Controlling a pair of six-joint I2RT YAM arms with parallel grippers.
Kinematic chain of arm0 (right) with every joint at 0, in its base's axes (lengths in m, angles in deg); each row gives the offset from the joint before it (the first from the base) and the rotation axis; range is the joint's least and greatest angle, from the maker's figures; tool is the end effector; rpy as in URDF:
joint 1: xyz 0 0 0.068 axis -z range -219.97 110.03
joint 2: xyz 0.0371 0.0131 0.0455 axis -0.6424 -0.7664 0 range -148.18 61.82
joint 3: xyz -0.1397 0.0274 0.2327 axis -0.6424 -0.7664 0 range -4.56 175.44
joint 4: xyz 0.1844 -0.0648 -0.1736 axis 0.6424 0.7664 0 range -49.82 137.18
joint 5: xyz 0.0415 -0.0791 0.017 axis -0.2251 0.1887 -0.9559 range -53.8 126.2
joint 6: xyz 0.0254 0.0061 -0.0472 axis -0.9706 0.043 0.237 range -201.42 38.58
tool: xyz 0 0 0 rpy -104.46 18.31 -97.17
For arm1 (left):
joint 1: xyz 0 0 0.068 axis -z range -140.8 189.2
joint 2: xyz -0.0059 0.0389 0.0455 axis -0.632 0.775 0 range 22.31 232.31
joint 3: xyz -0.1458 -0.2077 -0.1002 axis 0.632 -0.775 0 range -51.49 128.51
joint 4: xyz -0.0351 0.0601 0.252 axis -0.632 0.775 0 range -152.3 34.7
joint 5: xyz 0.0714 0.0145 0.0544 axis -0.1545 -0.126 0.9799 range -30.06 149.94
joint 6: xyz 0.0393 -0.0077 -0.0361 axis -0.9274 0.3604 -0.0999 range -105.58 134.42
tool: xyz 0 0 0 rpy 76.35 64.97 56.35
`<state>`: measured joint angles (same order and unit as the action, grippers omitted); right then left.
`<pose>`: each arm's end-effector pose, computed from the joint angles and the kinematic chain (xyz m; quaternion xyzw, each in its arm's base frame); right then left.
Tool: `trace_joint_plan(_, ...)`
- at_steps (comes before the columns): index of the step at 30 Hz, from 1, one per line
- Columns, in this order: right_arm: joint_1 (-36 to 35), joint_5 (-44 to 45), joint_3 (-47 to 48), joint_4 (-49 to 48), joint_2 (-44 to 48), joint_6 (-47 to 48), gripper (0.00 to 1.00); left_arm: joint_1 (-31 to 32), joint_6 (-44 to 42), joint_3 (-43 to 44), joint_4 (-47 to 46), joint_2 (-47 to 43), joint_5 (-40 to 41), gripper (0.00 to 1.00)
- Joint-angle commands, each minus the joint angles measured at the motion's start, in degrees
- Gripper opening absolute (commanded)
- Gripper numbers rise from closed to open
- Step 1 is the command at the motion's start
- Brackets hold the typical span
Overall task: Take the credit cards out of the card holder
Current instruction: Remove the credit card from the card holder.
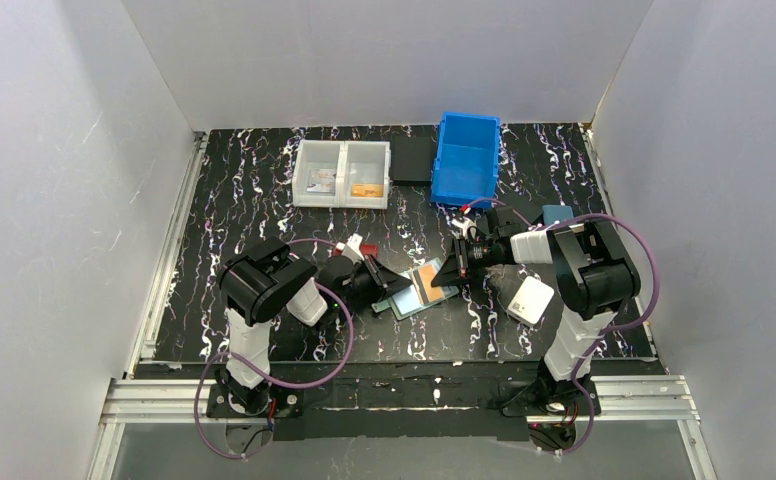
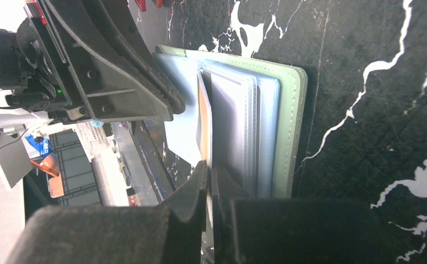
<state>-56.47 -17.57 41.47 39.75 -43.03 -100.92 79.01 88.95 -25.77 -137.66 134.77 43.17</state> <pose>0.2945 0.1171 0.1092 -0.1006 0.8611 0.4889 0.0966 0.2244 -0.2005 0.0949 -0.1402 0.7581 -0.5878 0.2450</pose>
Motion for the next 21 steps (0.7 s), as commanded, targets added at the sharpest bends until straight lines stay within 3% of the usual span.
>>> trace_joint_plan(1,0.4,1.0,0.7,1.0,-1.5,1.0,0.02,-0.2,-1.0,2.2,-1.2,-1.3,-2.9,0.17)
trace_joint_plan(8,0.5,-3.2,0.1,-3.0,-0.9,-1.6,0.01,-0.1,-0.9,2.4,-0.2,-0.8,-3.3,0.35)
trace_joint_plan(21,0.7,-8.2,-1.1,-8.0,-0.3,-5.4,0.01,0.4,0.0,4.1,1.1,0.6,-4.4,0.43)
